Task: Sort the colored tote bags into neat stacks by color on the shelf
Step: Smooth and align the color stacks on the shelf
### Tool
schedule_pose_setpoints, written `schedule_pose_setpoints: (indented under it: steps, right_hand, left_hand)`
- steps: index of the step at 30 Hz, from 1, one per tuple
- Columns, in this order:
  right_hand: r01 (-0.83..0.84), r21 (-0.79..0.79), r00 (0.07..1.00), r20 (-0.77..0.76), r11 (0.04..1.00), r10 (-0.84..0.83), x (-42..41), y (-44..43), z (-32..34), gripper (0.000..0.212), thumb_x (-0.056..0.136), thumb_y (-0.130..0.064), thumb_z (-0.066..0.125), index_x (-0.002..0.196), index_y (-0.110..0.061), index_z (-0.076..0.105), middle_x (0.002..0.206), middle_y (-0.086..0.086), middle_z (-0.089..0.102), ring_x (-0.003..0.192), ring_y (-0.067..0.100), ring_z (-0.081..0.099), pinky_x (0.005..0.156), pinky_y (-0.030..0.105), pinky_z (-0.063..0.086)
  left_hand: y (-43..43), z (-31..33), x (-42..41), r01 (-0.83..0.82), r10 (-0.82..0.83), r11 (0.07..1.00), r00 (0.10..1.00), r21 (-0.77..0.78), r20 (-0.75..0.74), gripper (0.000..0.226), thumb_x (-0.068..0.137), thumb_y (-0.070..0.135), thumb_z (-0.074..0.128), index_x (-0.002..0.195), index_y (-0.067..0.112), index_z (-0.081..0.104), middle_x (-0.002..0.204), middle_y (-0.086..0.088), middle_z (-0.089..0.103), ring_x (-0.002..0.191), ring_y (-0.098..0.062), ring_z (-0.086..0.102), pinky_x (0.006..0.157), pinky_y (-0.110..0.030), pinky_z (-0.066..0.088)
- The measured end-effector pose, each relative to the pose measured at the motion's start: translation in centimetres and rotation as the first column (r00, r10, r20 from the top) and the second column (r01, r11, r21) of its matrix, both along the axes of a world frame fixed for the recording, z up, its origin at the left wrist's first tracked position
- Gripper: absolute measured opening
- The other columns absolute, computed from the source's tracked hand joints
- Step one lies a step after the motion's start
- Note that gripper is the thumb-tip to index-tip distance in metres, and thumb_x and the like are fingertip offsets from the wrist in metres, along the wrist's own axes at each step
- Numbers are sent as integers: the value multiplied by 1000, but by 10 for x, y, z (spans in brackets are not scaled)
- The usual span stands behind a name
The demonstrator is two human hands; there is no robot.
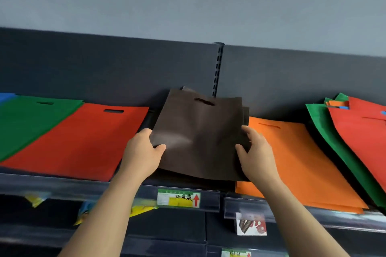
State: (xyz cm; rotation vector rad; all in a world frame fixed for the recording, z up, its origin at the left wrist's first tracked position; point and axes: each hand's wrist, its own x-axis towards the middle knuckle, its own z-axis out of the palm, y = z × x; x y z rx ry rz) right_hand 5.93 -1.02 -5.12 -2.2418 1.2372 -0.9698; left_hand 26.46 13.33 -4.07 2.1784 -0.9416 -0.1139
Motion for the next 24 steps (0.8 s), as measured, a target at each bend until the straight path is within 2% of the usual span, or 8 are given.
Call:
schedule_pose_setpoints:
  steps: [3, 6, 9, 13, 18, 21, 24]
  right_hand:
    - [2, -5, 999, -49, 1000, -3, 21, 11, -6, 49, 90, -13, 56, 137, -17, 44, 126, 4, 54, 118, 22, 49, 97, 36, 42]
    - [34, 20, 994, -107, 999, -31, 37, 18, -10, 50, 90, -15, 55, 138, -17, 41, 128, 5, 52, 117, 25, 49, 94, 36, 42]
    - [98, 14, 970, -224, 995, -92, 44, 22, -12, 49, 91, -21, 54, 138, -17, 41, 124, 8, 52, 107, 30, 53, 87, 38, 46]
    - [124, -39, 900, -416, 992, -129, 43, 26, -13, 45, 92, -30, 53, 133, -13, 48, 127, 9, 51, 112, 30, 50, 93, 38, 42]
    - [145, -35, 912, -382, 989, -147, 26, 29, -6, 39, 93, -28, 51, 126, -7, 53, 134, 8, 50, 119, 29, 49, 96, 38, 42]
    - [187, -50, 915, -355, 981, -193, 2, 27, -1, 45, 95, -29, 49, 134, -8, 47, 143, 6, 45, 128, 24, 43, 103, 35, 36]
    - [244, -74, 910, -327, 967, -255, -31, 19, 4, 48, 95, -30, 50, 137, -8, 45, 143, 6, 45, 130, 22, 42, 104, 32, 34]
  left_hand:
    - [12, -5, 23, -5, 3, 997, 1000, 80, 27, 36, 84, 32, 66, 115, 15, 57, 111, -2, 64, 100, -26, 59, 80, -36, 49]
    - [20, -8, 36, -22, 10, 988, 997, 152, 81, 43, 85, 38, 65, 118, 13, 55, 114, -4, 62, 103, -28, 57, 78, -34, 47]
    - [24, -10, 42, -35, -1, 971, 989, 238, 151, 45, 85, 42, 64, 115, 10, 52, 110, -7, 62, 102, -30, 57, 73, -33, 43]
    - [21, -12, 43, -51, -44, 947, 958, 318, 284, 50, 84, 41, 65, 120, 11, 48, 118, -10, 55, 109, -31, 51, 85, -38, 42]
    - [4, -6, 32, 35, -122, 973, 917, 230, 381, 43, 90, 39, 57, 123, 12, 50, 120, -8, 56, 110, -30, 50, 90, -39, 41]
    - [-13, 0, 13, 150, -201, 975, 905, 161, 374, 41, 91, 37, 54, 124, 13, 52, 118, -7, 57, 108, -28, 51, 88, -37, 42]
    - [-33, 9, -19, 266, -284, 959, 885, 98, 370, 43, 93, 37, 53, 129, 14, 51, 122, -4, 57, 111, -25, 52, 90, -36, 43]
